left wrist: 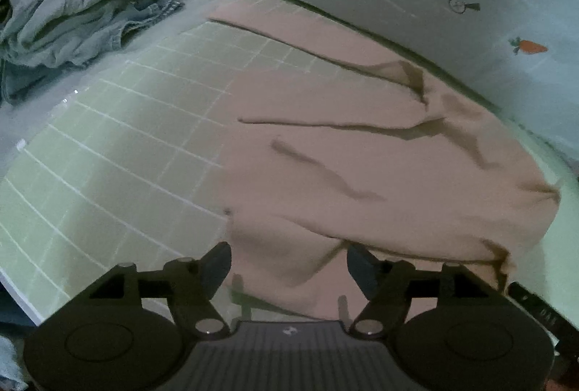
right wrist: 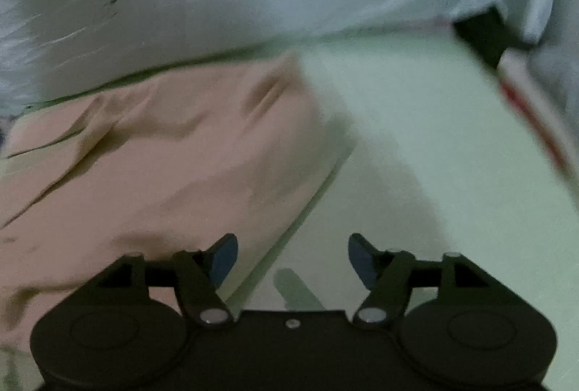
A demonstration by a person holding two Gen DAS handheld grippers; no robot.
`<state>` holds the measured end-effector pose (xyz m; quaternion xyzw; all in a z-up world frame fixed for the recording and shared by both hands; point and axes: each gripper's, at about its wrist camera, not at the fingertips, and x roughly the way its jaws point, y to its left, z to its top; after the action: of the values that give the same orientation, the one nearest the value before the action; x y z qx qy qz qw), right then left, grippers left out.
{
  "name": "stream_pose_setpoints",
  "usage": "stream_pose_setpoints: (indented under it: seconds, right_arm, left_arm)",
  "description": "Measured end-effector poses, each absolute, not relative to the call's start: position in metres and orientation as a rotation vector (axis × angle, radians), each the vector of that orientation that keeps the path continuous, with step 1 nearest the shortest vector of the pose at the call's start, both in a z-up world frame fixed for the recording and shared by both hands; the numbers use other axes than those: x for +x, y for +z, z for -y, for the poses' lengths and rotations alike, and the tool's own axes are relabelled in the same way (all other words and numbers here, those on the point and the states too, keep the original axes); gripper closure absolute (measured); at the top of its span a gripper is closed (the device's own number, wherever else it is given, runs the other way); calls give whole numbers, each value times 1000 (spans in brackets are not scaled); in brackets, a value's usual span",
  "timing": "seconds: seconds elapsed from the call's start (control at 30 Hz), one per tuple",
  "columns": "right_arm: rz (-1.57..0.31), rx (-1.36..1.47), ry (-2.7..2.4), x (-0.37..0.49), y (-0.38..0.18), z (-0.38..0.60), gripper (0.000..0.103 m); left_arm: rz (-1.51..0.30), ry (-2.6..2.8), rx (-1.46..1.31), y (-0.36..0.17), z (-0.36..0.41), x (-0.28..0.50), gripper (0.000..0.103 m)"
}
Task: Fold clothes
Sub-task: 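Lay the beige shirt flat on the mat and open both grippers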
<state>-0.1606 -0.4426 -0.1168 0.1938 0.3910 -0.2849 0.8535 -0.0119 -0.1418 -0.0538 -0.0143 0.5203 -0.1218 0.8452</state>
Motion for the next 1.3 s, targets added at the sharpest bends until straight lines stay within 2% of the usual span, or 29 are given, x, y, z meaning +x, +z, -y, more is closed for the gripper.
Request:
stream_pose_setpoints:
  seconds: [0.17, 0.27, 0.37, 0.43, 0.47, 0.53, 0.7, 0.9, 1.0, 1.03, 1.07, 1.1, 1.13, 1.3]
  right_arm:
    - [-874, 418, -585, -144, -137, 391, 25]
    - [-889, 375, -647, -131, -141, 376, 25]
    - [-868, 359, -649, -130, -138, 372, 41]
    - [-862, 311, -614, -130, -137, 378, 82]
    - [-872, 277, -601, -131, -136, 382, 91]
    - [-883, 255, -565, -137, -133, 394, 97]
    - [-864, 105, -591, -166, -110, 450, 99]
    - [-807, -55, -781, -193, -75, 561, 98]
    - [-800, -68, -937, -193, -64, 602, 93]
    - [-799, -31, -980, -195, -61, 612, 79]
    - [-789, 5, -1016, -197, -59, 617, 70]
    - [-768, 39, -1038, -201, -58, 617, 50]
    - [-744, 76, -1040, -206, -58, 613, 37]
    - [-751, 300, -919, -208, -83, 575, 36]
  left_arm:
    - [-1068, -278, 50, -48, 122, -8, 25]
    - [-1065, -259, 57, -47, 107, -3, 25]
    - [-1072, -226, 29, -50, 97, -1, 24]
    - [-1086, -206, 0, -54, 95, 0, 24]
    - [-1094, -198, -17, -57, 95, 0, 24]
    - [-1103, -191, -52, -60, 100, -1, 24]
    - [-1094, -196, -90, -61, 131, -7, 24]
    - [-1105, -236, -72, -64, 175, -11, 24]
    - [-1110, -262, -41, -64, 197, -9, 24]
    - [-1112, -271, -30, -65, 205, -7, 24]
    - [-1114, -279, -21, -65, 211, -5, 24]
    - [-1116, -287, -10, -66, 218, -1, 24]
    - [-1118, -297, 0, -67, 225, 3, 24]
    - [-1112, -368, 77, -70, 268, 31, 24]
